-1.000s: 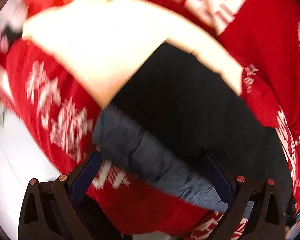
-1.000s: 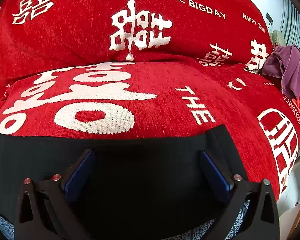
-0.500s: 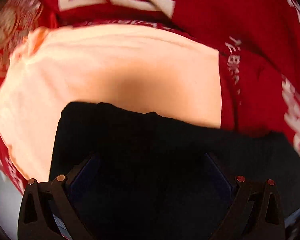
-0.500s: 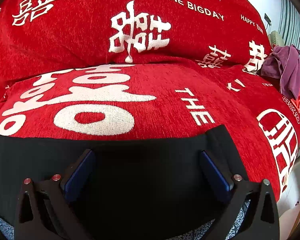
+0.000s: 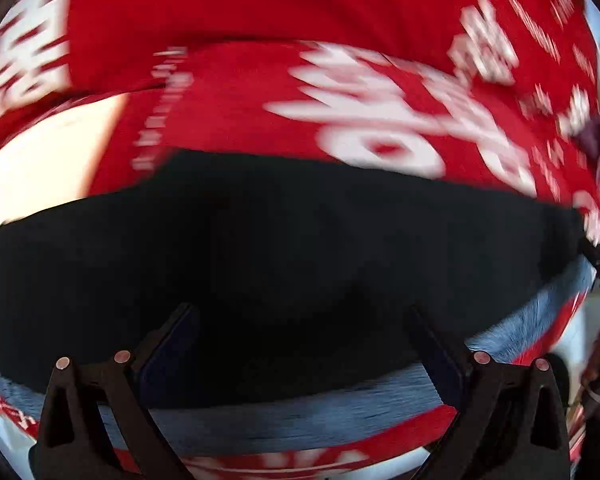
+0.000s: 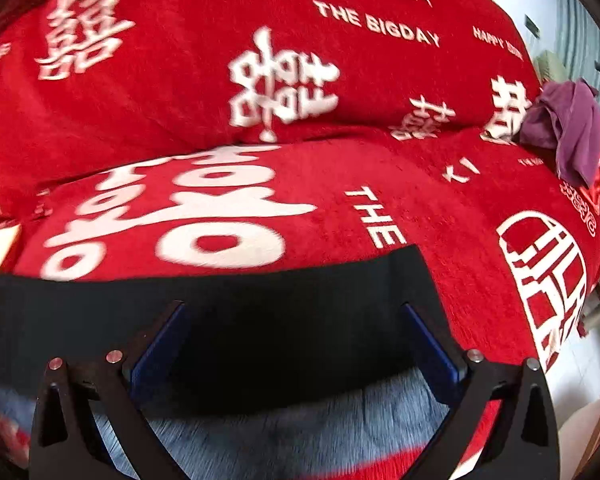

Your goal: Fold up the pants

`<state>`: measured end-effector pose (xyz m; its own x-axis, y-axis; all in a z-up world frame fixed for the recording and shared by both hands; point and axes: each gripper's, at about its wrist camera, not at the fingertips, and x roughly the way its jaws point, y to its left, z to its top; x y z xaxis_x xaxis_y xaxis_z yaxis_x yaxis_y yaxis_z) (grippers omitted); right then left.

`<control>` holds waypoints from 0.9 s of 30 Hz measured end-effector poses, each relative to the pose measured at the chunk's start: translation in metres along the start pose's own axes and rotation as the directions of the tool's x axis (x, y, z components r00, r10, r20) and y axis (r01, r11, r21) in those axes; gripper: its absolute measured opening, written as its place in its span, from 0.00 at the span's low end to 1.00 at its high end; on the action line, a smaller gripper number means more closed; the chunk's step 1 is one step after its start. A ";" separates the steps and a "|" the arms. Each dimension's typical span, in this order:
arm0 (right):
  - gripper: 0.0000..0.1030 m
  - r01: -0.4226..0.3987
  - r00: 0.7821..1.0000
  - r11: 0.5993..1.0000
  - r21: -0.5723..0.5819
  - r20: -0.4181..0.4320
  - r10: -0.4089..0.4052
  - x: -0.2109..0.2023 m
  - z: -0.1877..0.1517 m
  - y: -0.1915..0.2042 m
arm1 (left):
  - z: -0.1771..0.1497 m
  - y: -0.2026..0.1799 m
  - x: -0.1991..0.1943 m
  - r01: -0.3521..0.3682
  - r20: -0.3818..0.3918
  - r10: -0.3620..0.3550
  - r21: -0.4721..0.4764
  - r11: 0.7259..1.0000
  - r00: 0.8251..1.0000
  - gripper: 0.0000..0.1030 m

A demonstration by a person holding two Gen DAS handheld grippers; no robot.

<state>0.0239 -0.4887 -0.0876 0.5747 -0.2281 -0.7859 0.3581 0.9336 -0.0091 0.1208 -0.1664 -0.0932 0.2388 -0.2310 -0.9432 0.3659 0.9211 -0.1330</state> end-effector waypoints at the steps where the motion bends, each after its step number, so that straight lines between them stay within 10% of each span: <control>1: 1.00 -0.019 0.999 1.000 -0.016 -0.032 0.019 -0.001 -0.005 0.003 | -0.002 -0.020 0.014 -0.014 -0.036 0.015 0.036 0.999 0.999 0.99; 6: 1.00 -0.059 0.939 0.991 -0.117 -0.342 0.016 0.034 -0.041 0.010 | 0.000 -0.047 0.028 -0.108 -0.043 0.111 0.056 0.993 0.993 1.00; 15: 1.00 -0.167 0.947 0.904 0.393 -0.191 0.258 0.007 -0.054 -0.122 | 0.012 -0.080 0.022 -0.016 -0.080 0.022 0.070 0.997 0.997 1.00; 20: 1.00 -0.392 0.881 0.825 0.407 -0.093 0.464 0.010 -0.074 -0.123 | 0.014 -0.133 0.034 -0.007 -0.101 0.021 0.140 0.990 0.995 1.00; 27: 0.99 -0.433 0.889 0.819 0.375 0.027 0.457 0.023 -0.077 -0.119 | 0.021 -0.139 0.046 -0.047 -0.084 0.056 0.114 0.992 0.995 1.00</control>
<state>-0.0622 -0.5839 -0.1520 0.6944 0.2169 -0.6861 0.3208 0.7601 0.5651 0.0998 -0.3118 -0.1111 0.1827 -0.1516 -0.9714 0.4549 0.8890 -0.0532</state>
